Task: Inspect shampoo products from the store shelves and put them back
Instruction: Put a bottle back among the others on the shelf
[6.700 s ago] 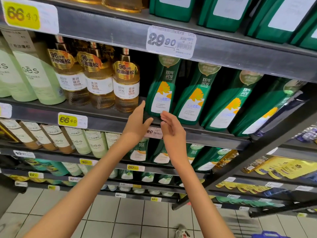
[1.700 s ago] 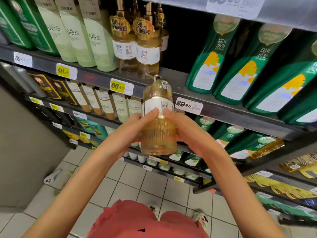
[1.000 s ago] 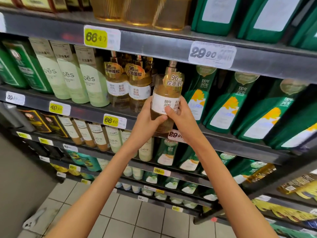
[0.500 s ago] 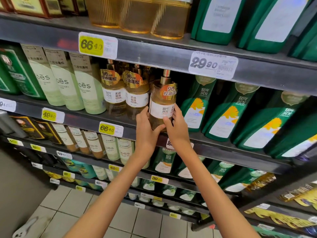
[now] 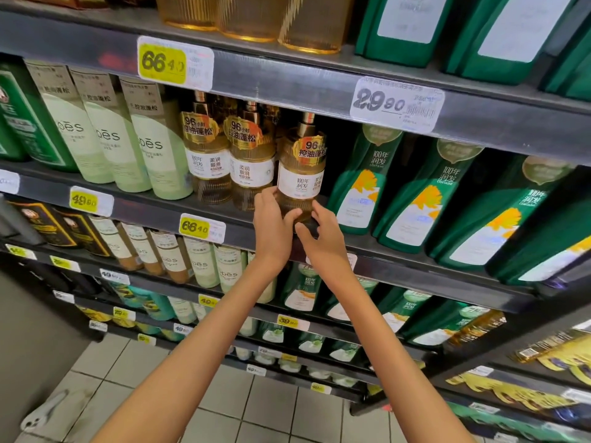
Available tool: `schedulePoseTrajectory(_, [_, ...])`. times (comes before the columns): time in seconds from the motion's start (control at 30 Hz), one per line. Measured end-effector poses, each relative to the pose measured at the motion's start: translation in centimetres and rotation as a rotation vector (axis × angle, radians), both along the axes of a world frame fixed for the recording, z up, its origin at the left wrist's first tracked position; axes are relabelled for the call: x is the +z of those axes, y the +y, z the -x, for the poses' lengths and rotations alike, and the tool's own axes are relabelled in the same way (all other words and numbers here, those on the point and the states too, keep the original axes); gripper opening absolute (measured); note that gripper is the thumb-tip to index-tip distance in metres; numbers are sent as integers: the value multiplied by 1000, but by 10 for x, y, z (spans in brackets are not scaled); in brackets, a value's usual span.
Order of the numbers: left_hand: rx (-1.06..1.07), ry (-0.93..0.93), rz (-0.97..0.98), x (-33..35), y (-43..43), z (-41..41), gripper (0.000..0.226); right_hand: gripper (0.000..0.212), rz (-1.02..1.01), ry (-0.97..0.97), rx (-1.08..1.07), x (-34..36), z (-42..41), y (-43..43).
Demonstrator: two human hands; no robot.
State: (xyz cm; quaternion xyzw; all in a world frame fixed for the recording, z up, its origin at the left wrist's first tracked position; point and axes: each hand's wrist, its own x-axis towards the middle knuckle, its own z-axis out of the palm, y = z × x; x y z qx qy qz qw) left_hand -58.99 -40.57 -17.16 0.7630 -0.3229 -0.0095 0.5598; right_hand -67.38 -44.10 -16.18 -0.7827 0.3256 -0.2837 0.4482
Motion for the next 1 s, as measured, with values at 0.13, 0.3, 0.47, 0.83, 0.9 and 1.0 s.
schedulePoseTrajectory(0.13, [23,25,-8,1,-2,1,47,45,-14,49,9,5,-1,-1])
schedulePoseTrajectory(0.3, [-26,50,-76,7,9,-5,47,47,-2,-8,10,11,8,5])
schedulePoseTrajectory(0.47, [20,93,-53,16,58,-20,34,42,56,-182,75,30,-6,23])
schedulePoseTrajectory(0.83, [58,-24,-75,27,104,-68,31,22,313,-9,-52,79,-89,21])
schedulePoseTrajectory(0.9, [9,-40,-74,28,110,-81,31,34,322,54,-114,82,-102,20])
schedulePoseTrajectory(1.0, [-40,-47,-52,29,122,-100,28,50,346,79,-163,87,-118,18])
